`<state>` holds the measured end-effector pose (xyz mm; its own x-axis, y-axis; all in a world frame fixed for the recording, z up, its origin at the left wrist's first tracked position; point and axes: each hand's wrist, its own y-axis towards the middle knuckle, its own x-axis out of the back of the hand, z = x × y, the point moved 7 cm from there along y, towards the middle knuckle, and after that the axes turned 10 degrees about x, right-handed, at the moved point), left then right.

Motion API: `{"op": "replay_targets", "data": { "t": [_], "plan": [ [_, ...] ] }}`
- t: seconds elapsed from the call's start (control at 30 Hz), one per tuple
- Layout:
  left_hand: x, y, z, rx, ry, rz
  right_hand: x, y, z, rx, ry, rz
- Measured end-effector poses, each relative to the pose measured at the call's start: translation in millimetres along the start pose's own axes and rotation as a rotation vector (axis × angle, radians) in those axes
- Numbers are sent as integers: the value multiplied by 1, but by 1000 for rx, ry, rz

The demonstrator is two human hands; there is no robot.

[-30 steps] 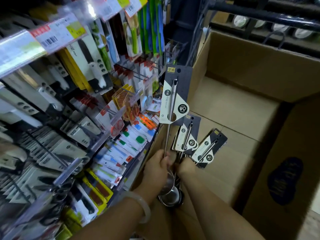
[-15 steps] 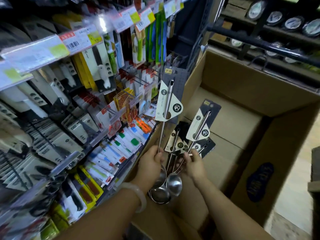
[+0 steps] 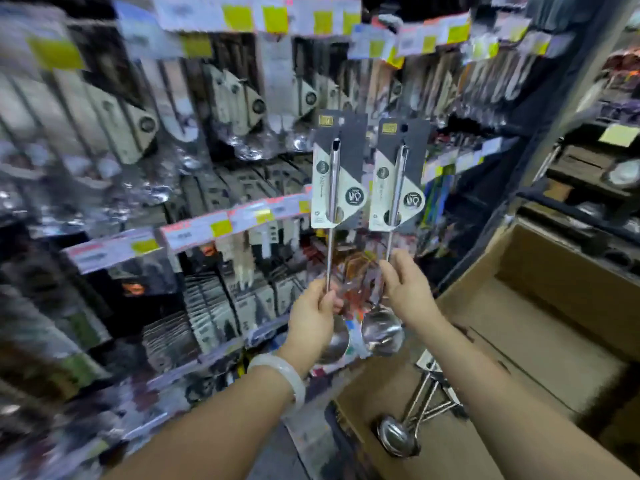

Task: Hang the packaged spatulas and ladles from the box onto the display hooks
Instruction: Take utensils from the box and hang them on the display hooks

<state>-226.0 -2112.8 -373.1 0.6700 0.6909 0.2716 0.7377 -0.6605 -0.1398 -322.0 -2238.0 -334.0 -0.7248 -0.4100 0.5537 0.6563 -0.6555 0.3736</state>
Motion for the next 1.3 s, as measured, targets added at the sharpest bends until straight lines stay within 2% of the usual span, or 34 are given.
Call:
{"op": "replay_targets", "data": {
  "t": [0.2, 0.47, 0.57, 0.77, 0.9, 1.03, 1.3],
  "plan": [
    [205, -114, 29, -30, -105, -378, -134, -54, 171, 159, 170, 195],
    [463, -357, 112, 121, -50, -872, -309, -228, 437, 403, 494, 644],
    [535, -451, 143, 170, -30, -1069, -366, -302, 516, 468, 563, 810],
    [641, -610, 197, 246, -76, -1367, -457, -436, 656, 673, 547, 1028],
    [710, -681, 239, 297, -147, -1494, -507, -504, 738, 757, 583, 1126],
    [800, -740, 260, 275, -166, -1625, -573, -559, 828, 815, 613, 1213],
    [965, -824, 296, 273, -157, -1727, -693, -642, 976, 884, 640, 1287]
  ]
}}
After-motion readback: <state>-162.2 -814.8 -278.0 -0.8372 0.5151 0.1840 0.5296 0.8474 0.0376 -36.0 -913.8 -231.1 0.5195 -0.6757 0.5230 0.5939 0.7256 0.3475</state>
